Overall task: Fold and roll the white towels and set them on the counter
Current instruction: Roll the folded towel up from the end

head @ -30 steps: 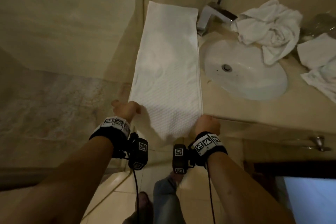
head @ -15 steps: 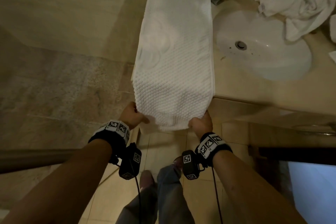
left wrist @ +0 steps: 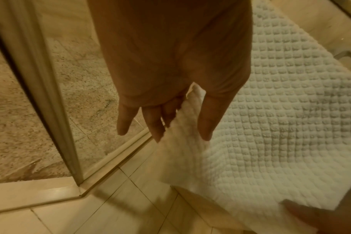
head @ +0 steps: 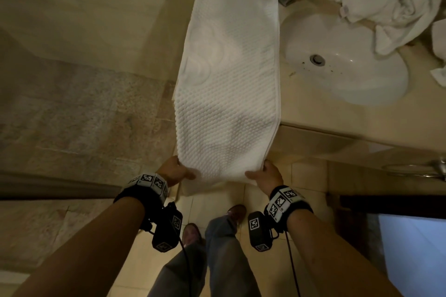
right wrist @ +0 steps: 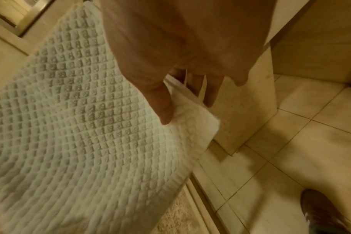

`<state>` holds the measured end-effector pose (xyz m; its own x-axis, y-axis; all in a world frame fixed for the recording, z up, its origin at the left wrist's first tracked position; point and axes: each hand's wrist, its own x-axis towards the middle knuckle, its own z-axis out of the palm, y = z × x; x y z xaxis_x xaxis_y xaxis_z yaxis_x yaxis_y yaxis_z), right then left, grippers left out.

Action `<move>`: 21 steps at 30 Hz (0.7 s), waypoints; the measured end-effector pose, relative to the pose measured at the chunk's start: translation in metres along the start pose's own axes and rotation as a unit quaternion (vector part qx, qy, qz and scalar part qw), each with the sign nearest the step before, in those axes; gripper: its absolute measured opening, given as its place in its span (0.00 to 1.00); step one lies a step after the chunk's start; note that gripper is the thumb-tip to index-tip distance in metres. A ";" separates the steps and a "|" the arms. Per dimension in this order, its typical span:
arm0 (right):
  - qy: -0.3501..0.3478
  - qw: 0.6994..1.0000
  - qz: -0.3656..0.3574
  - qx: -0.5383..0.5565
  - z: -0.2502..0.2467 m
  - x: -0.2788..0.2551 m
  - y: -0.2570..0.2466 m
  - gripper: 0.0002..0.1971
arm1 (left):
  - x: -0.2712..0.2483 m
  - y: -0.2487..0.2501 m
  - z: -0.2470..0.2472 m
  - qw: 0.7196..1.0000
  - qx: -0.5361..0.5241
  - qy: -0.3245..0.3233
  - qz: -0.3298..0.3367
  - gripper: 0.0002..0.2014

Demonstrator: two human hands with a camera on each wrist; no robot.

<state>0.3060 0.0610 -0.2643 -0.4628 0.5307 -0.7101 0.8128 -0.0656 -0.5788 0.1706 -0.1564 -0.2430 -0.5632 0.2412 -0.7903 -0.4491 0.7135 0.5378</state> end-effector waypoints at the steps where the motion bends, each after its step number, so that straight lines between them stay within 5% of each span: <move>1: 0.002 1.000 -0.002 0.006 0.002 -0.001 0.002 0.26 | -0.001 -0.003 0.001 1.000 -0.001 0.003 -0.009 0.30; 12: 0.057 0.996 -0.041 0.058 0.002 -0.040 0.009 0.31 | -0.033 -0.010 -0.003 0.988 -0.142 -0.027 -0.049 0.20; 17: 0.041 0.989 -0.140 -0.008 -0.003 -0.060 0.016 0.34 | -0.049 -0.012 -0.006 0.973 -0.229 0.039 0.021 0.25; 21: 0.046 0.988 -0.145 0.024 -0.013 -0.060 0.020 0.29 | -0.065 -0.008 -0.017 0.980 -0.165 0.052 0.103 0.22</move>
<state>0.3549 0.0386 -0.2281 -0.6385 0.6072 -0.4729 0.6318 0.0626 -0.7726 0.1995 -0.1888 -0.1910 -0.7253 0.2762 -0.6306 -0.5090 0.4017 0.7613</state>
